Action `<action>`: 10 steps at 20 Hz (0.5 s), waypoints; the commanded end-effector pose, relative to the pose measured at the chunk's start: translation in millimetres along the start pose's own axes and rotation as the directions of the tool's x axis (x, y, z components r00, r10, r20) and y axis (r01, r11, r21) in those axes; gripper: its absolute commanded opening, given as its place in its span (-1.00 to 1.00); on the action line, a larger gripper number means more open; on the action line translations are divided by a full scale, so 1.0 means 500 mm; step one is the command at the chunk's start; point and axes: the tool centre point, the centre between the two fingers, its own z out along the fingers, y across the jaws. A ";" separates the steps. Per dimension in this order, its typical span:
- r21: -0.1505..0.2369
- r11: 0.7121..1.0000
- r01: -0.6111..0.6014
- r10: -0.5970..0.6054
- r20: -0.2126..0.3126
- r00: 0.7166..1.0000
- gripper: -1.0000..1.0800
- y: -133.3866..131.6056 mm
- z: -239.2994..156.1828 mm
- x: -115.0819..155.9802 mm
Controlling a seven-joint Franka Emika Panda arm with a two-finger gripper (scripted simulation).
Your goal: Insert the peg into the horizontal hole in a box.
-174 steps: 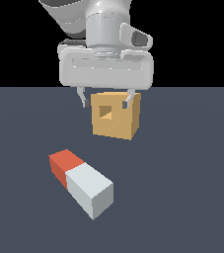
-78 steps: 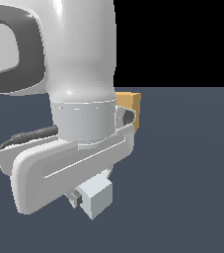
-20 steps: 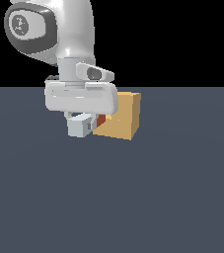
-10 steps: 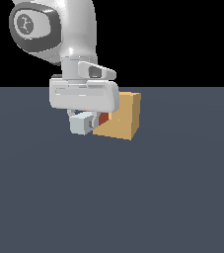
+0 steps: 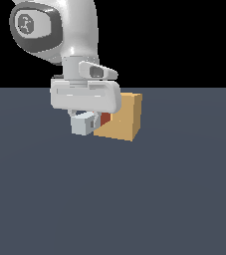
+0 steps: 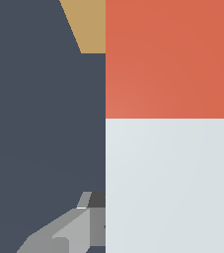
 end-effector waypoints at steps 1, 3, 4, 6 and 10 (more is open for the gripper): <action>-0.001 1.000 0.000 0.000 0.000 1.000 -1.00 0.000 -0.001 0.001; -0.001 1.000 0.000 0.000 0.000 1.000 -1.00 0.000 -0.001 0.007; -0.001 1.000 0.000 0.000 0.000 1.000 -1.00 0.000 -0.001 0.013; -0.001 1.000 0.000 0.000 -0.001 1.000 -1.00 -0.001 -0.001 0.029; -0.002 1.000 0.000 0.000 -0.001 1.000 -1.00 -0.002 -0.002 0.078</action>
